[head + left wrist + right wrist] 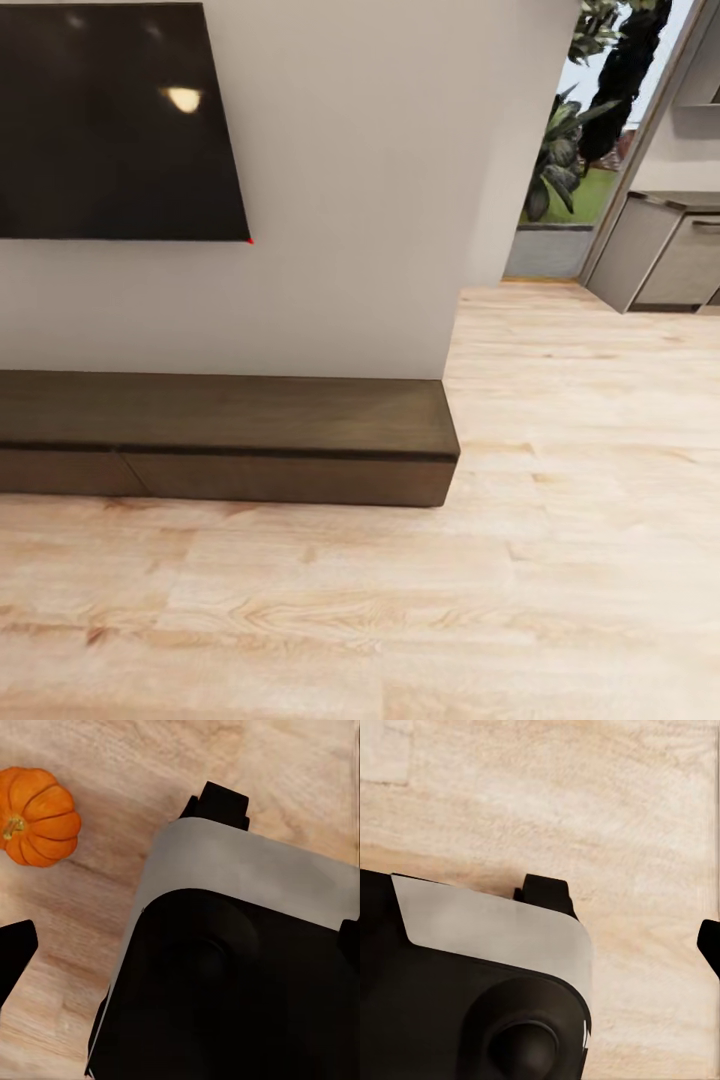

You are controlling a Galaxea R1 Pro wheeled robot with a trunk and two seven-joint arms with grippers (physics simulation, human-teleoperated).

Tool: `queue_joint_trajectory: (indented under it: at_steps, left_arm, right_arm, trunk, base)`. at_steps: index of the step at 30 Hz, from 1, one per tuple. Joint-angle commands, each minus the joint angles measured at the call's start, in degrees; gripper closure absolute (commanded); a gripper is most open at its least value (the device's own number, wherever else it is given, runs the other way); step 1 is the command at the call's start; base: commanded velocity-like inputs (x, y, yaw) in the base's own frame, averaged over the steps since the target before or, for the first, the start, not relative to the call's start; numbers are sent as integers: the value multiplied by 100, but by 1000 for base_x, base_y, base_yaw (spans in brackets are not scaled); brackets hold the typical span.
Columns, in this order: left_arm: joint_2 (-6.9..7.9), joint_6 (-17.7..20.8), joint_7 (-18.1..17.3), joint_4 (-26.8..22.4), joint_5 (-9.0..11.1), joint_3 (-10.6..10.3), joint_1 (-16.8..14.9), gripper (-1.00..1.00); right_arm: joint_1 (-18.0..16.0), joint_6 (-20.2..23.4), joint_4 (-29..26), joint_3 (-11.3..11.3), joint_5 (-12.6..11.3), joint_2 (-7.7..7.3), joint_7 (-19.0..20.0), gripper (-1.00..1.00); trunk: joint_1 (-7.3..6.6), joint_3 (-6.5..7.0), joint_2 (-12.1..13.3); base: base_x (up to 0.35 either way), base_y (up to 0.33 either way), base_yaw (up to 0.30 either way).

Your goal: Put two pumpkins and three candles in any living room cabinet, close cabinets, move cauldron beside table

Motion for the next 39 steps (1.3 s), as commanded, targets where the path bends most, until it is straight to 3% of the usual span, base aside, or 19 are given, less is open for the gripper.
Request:
queue_joint_trajectory:
  at_steps: [1, 32, 37, 39]
  left_arm:
    - [0, 0, 0, 0, 0, -1, 0, -100]
    - [0, 0, 0, 0, 0, -2, -1, -100]
    - [134, -162, 163, 163, 70, -166, 162, -100]
    - [168, -226, 227, 161, 33, -230, 226, -100]
  right_arm:
    - [0, 0, 0, 0, 0, 0, 0, -100]
    - [0, 6, 5, 2, 0, -12, 12, -100]
    - [122, -64, 168, -163, -162, 16, 173, -100]
    - [73, -71, 126, -127, -226, 27, 238, -100]
  trunk:
    - [0, 0, 0]
    - [0, 0, 0]
    - [0, 0, 0]
    - [0, 0, 0]
  base:
    - [329, 0, 0]
    - [319, 0, 0]
    - [0, 0, 0]
    - [0, 0, 0]
